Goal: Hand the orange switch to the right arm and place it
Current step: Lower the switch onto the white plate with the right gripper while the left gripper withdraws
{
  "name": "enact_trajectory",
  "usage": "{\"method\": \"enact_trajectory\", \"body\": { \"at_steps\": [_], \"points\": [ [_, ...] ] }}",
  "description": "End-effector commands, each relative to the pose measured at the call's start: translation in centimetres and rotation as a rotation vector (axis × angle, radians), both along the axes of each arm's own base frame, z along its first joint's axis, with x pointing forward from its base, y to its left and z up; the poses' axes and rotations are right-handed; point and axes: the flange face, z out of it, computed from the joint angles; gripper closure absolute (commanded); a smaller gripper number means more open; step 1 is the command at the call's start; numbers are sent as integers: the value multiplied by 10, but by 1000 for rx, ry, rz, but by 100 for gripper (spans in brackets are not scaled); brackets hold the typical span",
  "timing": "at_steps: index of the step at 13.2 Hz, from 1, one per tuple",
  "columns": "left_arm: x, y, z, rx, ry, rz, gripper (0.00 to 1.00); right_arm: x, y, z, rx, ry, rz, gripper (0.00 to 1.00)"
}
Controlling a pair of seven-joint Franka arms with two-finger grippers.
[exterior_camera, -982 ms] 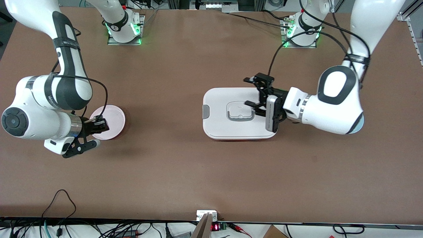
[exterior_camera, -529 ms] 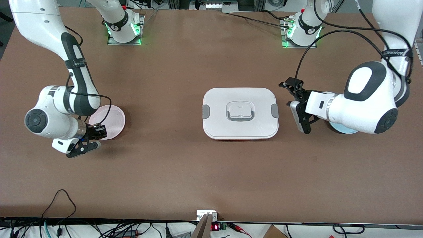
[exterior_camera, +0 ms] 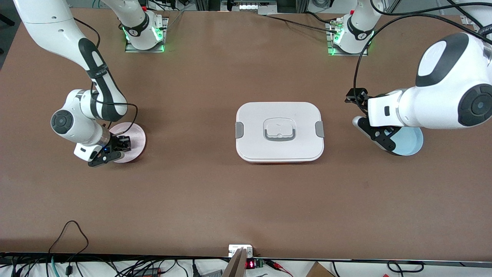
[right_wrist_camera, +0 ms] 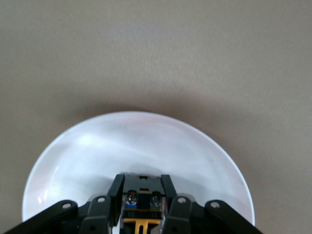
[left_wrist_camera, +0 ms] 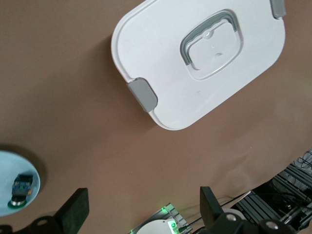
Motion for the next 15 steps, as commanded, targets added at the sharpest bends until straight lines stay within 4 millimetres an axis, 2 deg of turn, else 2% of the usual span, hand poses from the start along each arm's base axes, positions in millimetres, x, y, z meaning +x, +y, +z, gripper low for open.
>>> {"method": "enact_trajectory", "body": {
  "at_steps": [1,2,3,5,6,9,12,15],
  "points": [
    [-9,-22,29,177,-42,79,0,-8,-6,4,11,-21,22,67],
    [-15,-24,46,228,-60,100,0,-7,-4,7,11,-24,10,18],
    [-20,-22,58,266,-70,126,0,-3,-2,14,12,-37,11,0],
    [-22,-14,67,302,-81,185,0,12,0,38,17,-50,16,0],
    [-18,-4,71,300,-87,208,0,20,6,56,22,-35,12,0],
    [-16,34,94,325,-122,294,0,35,38,121,23,4,12,0],
    [-25,76,107,319,-213,418,0,25,41,195,5,-19,31,0],
    [-42,132,91,250,-269,580,0,-4,39,278,-5,-39,-1,0]
  ]
}}
